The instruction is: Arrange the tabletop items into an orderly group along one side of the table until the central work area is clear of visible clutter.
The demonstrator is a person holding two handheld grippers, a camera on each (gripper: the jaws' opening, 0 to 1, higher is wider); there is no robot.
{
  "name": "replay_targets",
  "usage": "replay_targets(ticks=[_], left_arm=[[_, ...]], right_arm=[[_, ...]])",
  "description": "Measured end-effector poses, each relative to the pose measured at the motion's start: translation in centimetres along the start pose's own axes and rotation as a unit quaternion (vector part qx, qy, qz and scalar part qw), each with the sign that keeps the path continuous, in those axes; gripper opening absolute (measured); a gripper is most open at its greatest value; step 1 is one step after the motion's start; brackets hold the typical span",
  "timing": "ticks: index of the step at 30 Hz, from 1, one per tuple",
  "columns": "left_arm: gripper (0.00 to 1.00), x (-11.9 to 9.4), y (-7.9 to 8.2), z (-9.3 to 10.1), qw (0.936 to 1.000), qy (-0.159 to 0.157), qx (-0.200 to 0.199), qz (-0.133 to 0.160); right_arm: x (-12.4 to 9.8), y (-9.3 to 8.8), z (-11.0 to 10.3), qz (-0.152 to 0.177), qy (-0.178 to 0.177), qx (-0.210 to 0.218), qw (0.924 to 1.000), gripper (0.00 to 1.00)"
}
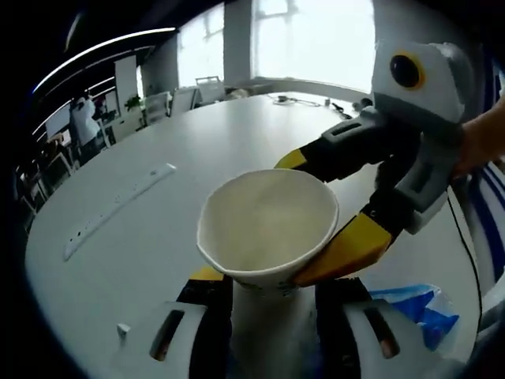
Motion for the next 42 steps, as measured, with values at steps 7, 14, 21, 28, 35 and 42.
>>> replay_targets(ticks=[7,14,21,28,35,42], left_arm=[[0.39,0.2,0.0,0.4,1.0000,0.001,0.001,-0.002],[0.42,0.2,0.1,0.6,0.9998,0.003,0.018,-0.002],[0.44,0.3,0.1,0.7,0.9997,0.005,0.023,-0.005],[0.51,-0.2,0.1,0.1,0.9996,0.016,0.023,-0.006],[0.54,-1.4,0.1,-0.5,0.9993,0.031,0.022,-0.003],[0.60,-2.6,0.6,-0.9,0.9990,0.041,0.017,0.004]], right_arm=[[-0.4,-0.3,0.0,0.002,0.005,0.000,1.0000,0.37],[-0.4,-0.4,0.0,0.002,0.005,0.001,1.0000,0.37],[-0.4,-0.6,0.1,-0.004,0.001,0.002,1.0000,0.39],[-0.7,-0.5,0.3,-0.003,-0.010,0.017,0.9998,0.46],[-1.4,-0.6,0.1,-0.006,-0.016,0.039,0.9991,0.49],[-1.9,0.2,-0.2,-0.003,-0.020,0.047,0.9987,0.53]])
Point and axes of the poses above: the point that each gripper's makers call its tool centre point, and the gripper's own axes: x roughly forward along the fingers, z roughly to its right, y roughly out of its top, the point moved 2 cm from there along -x, roughly backward along the fingers, and after that the axes turned 1 degree about -x, right-handed, at the moved point
